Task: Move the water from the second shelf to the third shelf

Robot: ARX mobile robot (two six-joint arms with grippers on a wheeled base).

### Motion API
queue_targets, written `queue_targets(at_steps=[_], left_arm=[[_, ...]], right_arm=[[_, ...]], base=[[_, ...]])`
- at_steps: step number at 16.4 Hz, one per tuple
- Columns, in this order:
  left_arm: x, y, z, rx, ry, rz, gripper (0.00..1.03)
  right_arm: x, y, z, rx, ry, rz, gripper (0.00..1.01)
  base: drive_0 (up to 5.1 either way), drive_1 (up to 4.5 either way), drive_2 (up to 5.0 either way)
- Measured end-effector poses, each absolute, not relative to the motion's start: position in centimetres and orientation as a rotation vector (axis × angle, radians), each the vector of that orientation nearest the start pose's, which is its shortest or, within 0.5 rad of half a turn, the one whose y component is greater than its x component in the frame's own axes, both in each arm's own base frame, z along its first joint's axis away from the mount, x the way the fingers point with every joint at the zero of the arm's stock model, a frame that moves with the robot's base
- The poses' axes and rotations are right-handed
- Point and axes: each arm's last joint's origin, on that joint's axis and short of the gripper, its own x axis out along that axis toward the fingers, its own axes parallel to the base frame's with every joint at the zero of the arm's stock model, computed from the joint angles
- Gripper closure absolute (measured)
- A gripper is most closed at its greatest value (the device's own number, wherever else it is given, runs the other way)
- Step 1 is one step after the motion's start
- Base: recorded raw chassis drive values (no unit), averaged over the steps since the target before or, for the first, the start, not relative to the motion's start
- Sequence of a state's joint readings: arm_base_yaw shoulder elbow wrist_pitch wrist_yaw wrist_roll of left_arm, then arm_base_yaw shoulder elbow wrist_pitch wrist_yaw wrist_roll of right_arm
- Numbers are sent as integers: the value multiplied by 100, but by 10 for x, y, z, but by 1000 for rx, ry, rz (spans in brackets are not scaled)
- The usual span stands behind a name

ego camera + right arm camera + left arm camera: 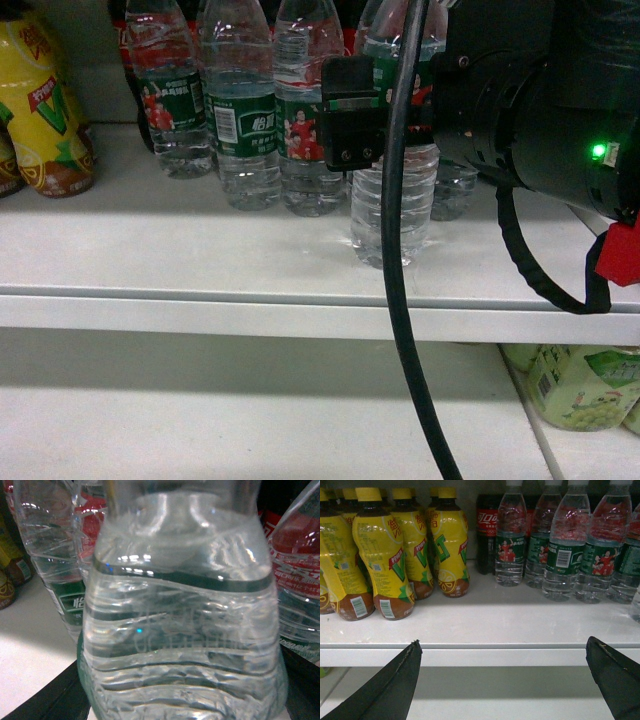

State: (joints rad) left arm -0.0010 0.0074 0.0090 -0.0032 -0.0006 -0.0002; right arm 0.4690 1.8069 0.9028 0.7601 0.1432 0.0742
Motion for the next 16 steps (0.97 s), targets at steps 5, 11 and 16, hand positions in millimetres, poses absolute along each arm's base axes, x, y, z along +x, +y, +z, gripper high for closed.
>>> queue_targets(at_steps=[5,11,16], left_arm=[[98,0,166,0,2,0,5],[98,0,166,0,2,0,5],[98,0,166,0,2,0,5]], right_arm=[[345,167,195,43,139,280,6],[343,173,193,50,143,283,56],[329,174,196,42,161,292,57]], base=[[0,0,0],[0,0,0],[0,0,0]])
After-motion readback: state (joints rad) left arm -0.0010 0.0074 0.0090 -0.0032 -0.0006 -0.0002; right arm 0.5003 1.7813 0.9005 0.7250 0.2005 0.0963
